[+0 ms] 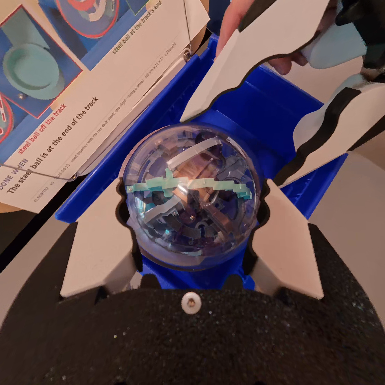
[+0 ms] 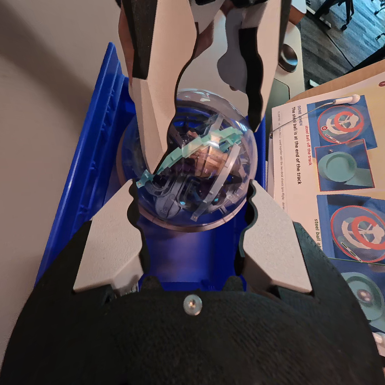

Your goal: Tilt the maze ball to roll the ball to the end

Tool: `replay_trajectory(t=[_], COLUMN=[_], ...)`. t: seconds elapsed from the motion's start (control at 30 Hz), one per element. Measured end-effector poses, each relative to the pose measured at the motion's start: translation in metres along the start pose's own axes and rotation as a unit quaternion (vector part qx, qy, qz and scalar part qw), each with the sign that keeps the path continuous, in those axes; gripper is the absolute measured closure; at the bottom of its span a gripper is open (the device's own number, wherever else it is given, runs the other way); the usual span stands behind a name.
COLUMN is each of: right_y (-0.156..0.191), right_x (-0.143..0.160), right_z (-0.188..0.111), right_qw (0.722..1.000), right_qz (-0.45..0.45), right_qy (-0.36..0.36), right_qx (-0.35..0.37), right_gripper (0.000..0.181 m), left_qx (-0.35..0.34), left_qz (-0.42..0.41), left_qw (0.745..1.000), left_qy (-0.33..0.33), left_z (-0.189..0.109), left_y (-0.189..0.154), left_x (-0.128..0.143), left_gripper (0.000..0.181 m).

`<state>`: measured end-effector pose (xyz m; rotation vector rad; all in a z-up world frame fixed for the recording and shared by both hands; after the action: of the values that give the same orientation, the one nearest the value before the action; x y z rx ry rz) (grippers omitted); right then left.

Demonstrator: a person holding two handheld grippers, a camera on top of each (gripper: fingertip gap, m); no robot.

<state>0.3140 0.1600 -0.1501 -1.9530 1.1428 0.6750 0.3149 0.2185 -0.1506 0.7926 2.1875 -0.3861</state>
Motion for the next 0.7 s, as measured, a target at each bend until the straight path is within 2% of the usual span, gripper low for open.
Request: replay_trajectory(t=[0.17, 0.33, 0.7], right_y=[0.003, 0.001, 0.0], right_x=[0.003, 0.001, -0.014], right_z=[0.002, 0.005, 0.014], right_qw=[1.0, 1.0, 0.998], right_qz=[-0.007, -0.015, -0.024], right_qy=[0.005, 0.003, 0.0], right_qx=[-0.001, 0.015, 0.059], right_gripper=[0.075, 0.077, 0.077], left_qx=[-0.005, 0.007, 0.008], left_qz=[0.004, -0.041, -0.13], left_qw=[1.0, 0.998, 0.988], left_qy=[0.0, -0.041, -0.084], left_z=[0.003, 0.002, -0.018], left_y=[-0.002, 0.01, 0.026], left_x=[-0.002, 0.0, 0.02], left_gripper=[0.058, 0.058, 0.057])
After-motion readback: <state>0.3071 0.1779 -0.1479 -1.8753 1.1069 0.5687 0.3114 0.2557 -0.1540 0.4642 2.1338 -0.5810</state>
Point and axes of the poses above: each gripper's, where its closed fingertips meet, z out along the fingers, x out of its underside, y = z × x across the jaws, the point moved 3 cm from there along -z, back along the fingers, and after that the axes turned 7 degrees about -y, right-handed, at the moved point
